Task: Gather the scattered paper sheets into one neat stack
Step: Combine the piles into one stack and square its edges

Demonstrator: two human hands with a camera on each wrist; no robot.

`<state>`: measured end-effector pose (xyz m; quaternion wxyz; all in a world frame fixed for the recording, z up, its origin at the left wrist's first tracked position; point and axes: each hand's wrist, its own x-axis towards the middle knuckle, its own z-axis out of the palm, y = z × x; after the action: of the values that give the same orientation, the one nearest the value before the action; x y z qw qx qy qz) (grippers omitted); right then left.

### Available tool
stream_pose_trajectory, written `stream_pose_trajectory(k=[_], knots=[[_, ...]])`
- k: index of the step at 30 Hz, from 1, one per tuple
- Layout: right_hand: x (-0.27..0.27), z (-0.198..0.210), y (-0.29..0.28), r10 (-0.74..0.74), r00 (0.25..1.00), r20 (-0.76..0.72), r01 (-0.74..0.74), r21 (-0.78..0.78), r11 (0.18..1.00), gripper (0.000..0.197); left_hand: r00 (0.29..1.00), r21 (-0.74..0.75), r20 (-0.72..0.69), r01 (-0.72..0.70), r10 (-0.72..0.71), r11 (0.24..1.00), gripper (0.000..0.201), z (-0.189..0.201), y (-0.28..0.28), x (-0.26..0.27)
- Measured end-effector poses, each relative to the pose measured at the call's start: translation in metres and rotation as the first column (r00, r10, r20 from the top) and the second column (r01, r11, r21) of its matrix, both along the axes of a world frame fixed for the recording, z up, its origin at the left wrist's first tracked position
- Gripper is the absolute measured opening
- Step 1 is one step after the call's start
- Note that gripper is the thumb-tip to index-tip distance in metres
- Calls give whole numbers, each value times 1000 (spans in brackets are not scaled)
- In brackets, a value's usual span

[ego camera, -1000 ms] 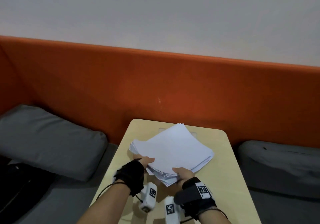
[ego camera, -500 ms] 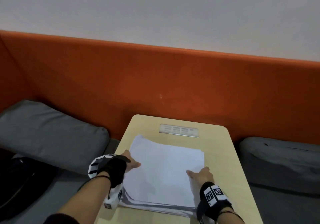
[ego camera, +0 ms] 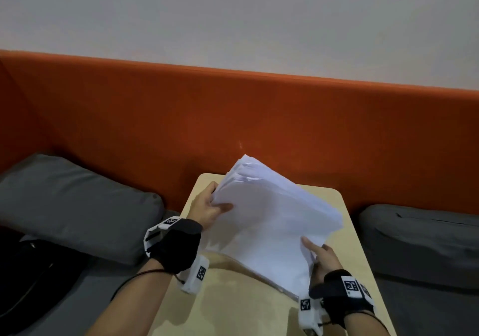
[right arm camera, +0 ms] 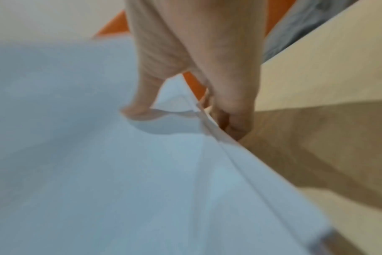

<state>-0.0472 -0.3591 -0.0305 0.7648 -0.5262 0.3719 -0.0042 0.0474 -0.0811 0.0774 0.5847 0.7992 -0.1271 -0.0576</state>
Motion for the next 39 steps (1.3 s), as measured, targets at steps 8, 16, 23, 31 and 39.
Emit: stream_pose_trajectory(k=[8, 16, 23, 31, 39], knots=[[-6, 92, -2, 81, 878, 471, 98, -343, 934, 31, 984, -368, 95, -103, 148, 924, 38, -8, 10, -3], [-17, 89, 10, 232, 869, 437, 15, -492, 870, 35, 966, -302, 119, -183, 228, 936, 53, -27, 9, -13], [-14, 83, 4, 242, 896, 373, -91, -380, 921, 61, 975, -282, -71, -221, 210, 933, 89, -39, 10, 6], [-16, 92, 31, 94, 902, 421, 50, -319, 947, 21, 946, -391, 4, -296, 323, 872, 38, -31, -9, -2], [-14, 103, 16, 143, 854, 501, 97, -423, 901, 35, 977, -519, 96, -116, 192, 847, 48, -14, -8, 3]])
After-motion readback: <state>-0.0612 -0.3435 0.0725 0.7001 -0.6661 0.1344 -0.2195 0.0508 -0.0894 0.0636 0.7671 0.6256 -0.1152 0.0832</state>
